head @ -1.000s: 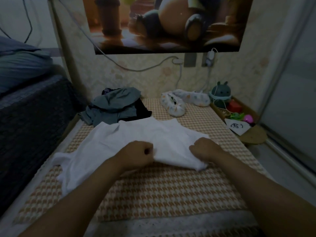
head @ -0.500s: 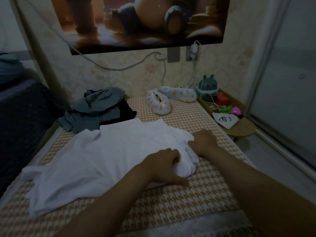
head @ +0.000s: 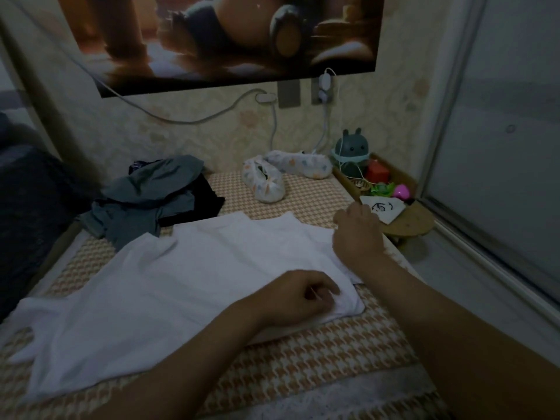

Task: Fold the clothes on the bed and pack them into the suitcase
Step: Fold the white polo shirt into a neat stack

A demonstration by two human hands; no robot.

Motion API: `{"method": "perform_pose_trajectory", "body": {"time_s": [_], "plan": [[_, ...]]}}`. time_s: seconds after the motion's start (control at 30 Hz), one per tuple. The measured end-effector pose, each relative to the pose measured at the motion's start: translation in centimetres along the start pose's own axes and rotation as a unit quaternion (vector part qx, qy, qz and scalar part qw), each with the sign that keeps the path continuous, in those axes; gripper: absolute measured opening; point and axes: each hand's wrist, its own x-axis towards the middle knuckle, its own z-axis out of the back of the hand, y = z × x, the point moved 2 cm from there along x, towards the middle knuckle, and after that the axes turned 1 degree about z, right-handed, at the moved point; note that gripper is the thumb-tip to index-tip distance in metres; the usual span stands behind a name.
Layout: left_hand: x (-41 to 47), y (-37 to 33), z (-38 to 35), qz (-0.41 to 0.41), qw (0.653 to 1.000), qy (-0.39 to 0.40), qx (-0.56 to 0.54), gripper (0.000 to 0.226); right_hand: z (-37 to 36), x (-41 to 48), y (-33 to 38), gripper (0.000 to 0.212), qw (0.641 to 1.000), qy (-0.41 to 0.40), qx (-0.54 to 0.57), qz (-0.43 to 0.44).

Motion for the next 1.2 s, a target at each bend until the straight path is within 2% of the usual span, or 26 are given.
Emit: {"method": "perform_pose_trajectory", "body": {"time_s": [0.03,0.1,0.17,0.23,0.27,0.3,0.37,0.4,0.5,0.57,0.63,0.7,0.77,0.83,1.0,1.1,1.2], "plan": [[-0.5,0.3,0.9,0.003,0.999,-0.037,0.003,0.024,0.5,-0.1,0.9,0.027,1.000,0.030,-0.003,-0.004],[-2.1,1.5,2.6,0.013,0.993,-0.109,0.050,0.023,1.4,-0.9,2.5,0.053,0.993,0.114,-0.034,-0.014],[-4.1,3.4,3.4,0.032,0.979,-0.118,0.166,0.046,1.8,-1.9,3.8,0.064,0.981,0.179,-0.073,0.011],[-6.2,5.2,3.1,0.105,0.964,-0.005,0.245,0.075,1.2,-2.9,4.7,0.049,0.977,0.209,-0.021,0.038],[-7.0,5.8,2.7,0.144,0.955,0.059,0.253,0.082,1.0,-3.3,5.2,0.040,0.975,0.217,0.036,0.037],[-7.7,6.1,2.2,0.167,0.946,0.105,0.256,0.084,1.0,-3.6,5.5,0.035,0.971,0.214,0.099,0.024],[-8.6,5.7,1.6,0.169,0.938,0.140,0.268,0.083,1.5,-3.9,5.3,0.035,0.961,0.188,0.198,-0.046],[-8.9,5.4,1.5,0.162,0.939,0.144,0.266,0.081,1.8,-4.0,4.9,0.034,0.961,0.185,0.195,-0.071],[-9.5,4.8,1.5,0.155,0.944,0.160,0.242,0.072,2.1,-4.4,3.7,0.041,0.956,0.277,0.035,-0.094],[-9.4,5.0,1.8,0.145,0.956,0.123,0.223,0.062,2.4,-5.0,3.9,0.046,0.951,0.294,-0.020,-0.089],[-8.9,5.3,2.9,0.121,0.976,0.036,0.178,0.064,2.2,-4.7,5.0,0.047,0.983,0.181,-0.023,0.010],[-8.0,6.2,4.3,0.102,0.982,-0.050,0.150,0.067,2.0,-3.8,6.2,0.046,0.989,0.101,-0.034,0.105],[-6.9,7.7,5.7,0.121,0.971,-0.104,0.180,0.051,1.6,-2.8,7.7,0.044,0.979,0.108,0.020,0.170],[-5.8,9.1,6.7,0.165,0.955,-0.100,0.226,0.051,0.3,-2.1,8.8,0.051,0.964,0.164,0.066,0.199],[-3.2,13.0,7.1,0.274,0.919,0.010,0.284,0.063,-4.2,0.1,8.3,0.063,0.914,0.367,0.067,0.161],[-2.4,15.3,7.8,0.306,0.913,-0.004,0.270,0.064,-6.4,2.1,7.4,0.063,0.923,0.362,0.062,0.118],[-0.9,16.6,9.0,0.298,0.916,-0.036,0.268,0.062,-7.7,3.8,7.3,0.056,0.940,0.325,0.083,0.063]]}}
